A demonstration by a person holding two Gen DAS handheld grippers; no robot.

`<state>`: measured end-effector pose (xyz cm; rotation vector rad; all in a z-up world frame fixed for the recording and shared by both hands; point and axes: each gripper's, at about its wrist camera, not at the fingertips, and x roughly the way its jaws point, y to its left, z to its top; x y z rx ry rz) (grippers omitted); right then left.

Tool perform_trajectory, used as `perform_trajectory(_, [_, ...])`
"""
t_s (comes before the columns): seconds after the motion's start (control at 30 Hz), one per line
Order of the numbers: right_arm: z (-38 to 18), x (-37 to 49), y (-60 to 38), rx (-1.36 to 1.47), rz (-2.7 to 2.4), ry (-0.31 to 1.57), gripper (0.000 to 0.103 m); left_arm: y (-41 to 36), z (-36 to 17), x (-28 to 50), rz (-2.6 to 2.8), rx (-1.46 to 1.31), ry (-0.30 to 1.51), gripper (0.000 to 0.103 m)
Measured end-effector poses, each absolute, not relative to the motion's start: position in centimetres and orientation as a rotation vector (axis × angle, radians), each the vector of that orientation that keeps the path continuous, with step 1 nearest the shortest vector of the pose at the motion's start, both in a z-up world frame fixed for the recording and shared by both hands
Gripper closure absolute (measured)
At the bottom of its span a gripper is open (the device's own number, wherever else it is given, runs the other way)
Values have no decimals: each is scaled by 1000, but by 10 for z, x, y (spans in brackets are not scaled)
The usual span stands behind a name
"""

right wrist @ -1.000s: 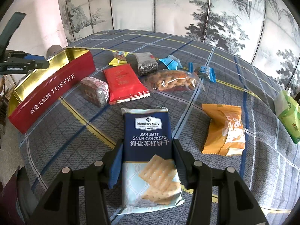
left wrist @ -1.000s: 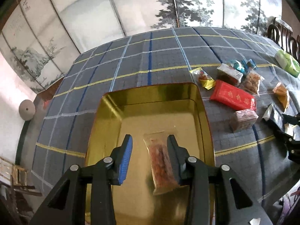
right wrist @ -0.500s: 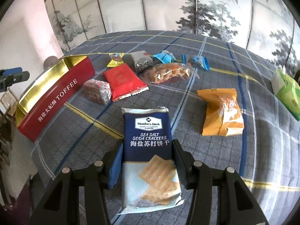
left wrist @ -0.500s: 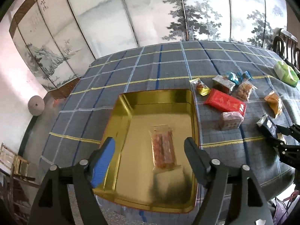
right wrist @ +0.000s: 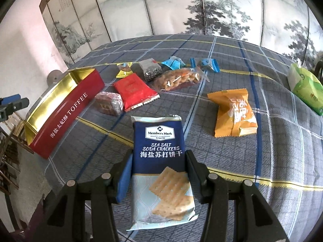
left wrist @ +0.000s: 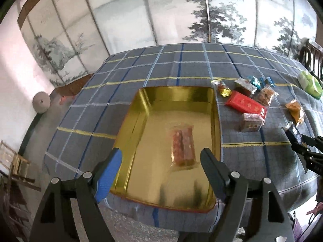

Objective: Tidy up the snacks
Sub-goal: 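Carry the blue cracker pack to the gold tray and release it with the right gripper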

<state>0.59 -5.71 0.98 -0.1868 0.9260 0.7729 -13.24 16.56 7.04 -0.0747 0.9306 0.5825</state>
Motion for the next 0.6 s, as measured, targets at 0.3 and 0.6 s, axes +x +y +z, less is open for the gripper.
perform_trajectory(0.3, [36, 2, -43, -135, 830, 911, 52, 186, 67, -161, 650, -135, 927, 25])
perform_trajectory(0.6, [83, -8, 22, -102, 994, 875, 52, 191, 64, -184, 639, -216, 921, 21])
